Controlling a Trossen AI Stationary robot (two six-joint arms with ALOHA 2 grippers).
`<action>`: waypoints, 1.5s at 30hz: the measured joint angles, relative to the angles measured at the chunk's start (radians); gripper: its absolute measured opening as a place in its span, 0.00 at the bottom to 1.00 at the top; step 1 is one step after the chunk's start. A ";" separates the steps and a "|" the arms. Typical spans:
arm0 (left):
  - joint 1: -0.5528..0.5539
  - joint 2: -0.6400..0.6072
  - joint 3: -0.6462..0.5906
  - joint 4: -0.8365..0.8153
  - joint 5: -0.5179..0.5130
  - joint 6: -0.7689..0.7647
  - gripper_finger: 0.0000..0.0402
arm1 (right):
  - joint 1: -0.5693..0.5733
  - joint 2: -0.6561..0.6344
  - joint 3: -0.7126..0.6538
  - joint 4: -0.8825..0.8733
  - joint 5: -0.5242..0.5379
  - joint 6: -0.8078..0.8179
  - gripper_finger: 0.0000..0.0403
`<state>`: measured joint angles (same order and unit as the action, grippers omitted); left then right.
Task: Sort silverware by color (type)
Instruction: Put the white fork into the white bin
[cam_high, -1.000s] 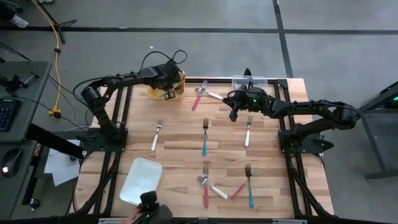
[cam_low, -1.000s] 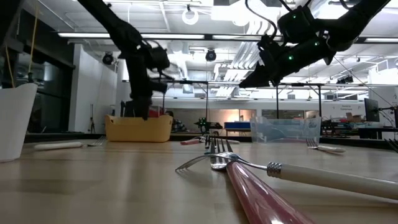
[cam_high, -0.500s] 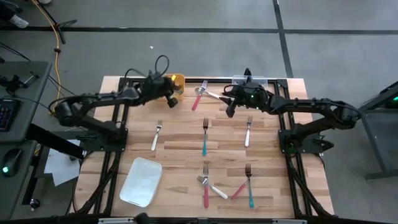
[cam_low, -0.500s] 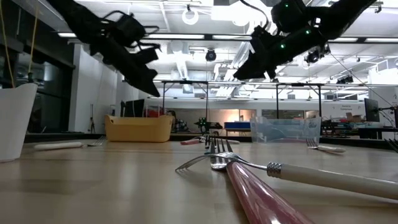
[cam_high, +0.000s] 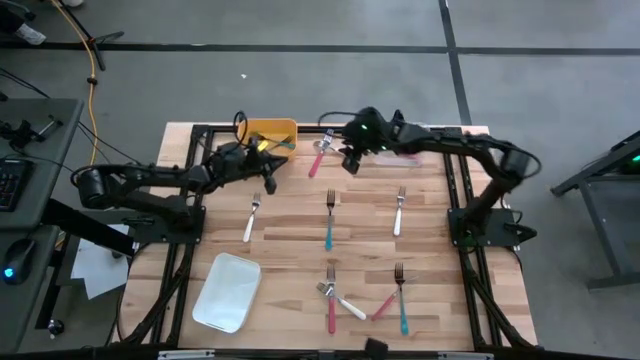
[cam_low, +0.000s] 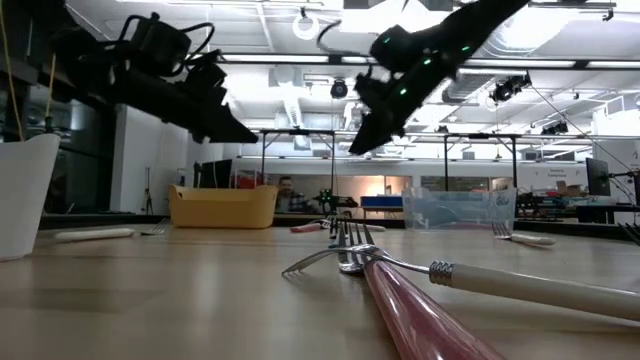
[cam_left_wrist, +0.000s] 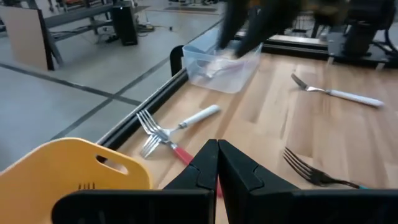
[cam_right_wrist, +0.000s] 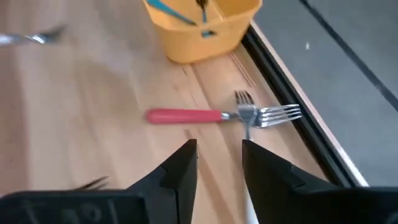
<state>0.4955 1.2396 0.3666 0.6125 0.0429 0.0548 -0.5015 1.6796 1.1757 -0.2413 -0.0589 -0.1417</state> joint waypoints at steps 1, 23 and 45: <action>-0.002 0.000 -0.014 0.020 0.000 -0.007 0.01 | -0.008 0.035 0.038 -0.031 -0.001 -0.017 0.32; -0.003 0.000 -0.139 0.172 0.000 -0.052 0.01 | -0.101 0.581 0.580 -0.454 -0.002 -0.130 0.48; -0.005 0.001 -0.139 0.177 -0.072 -0.080 0.01 | -0.102 0.520 0.531 -0.463 -0.084 -0.103 0.10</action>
<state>0.4904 1.2404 0.2279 0.7895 -0.0287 -0.0253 -0.6039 2.1997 1.7068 -0.7045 -0.1430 -0.2447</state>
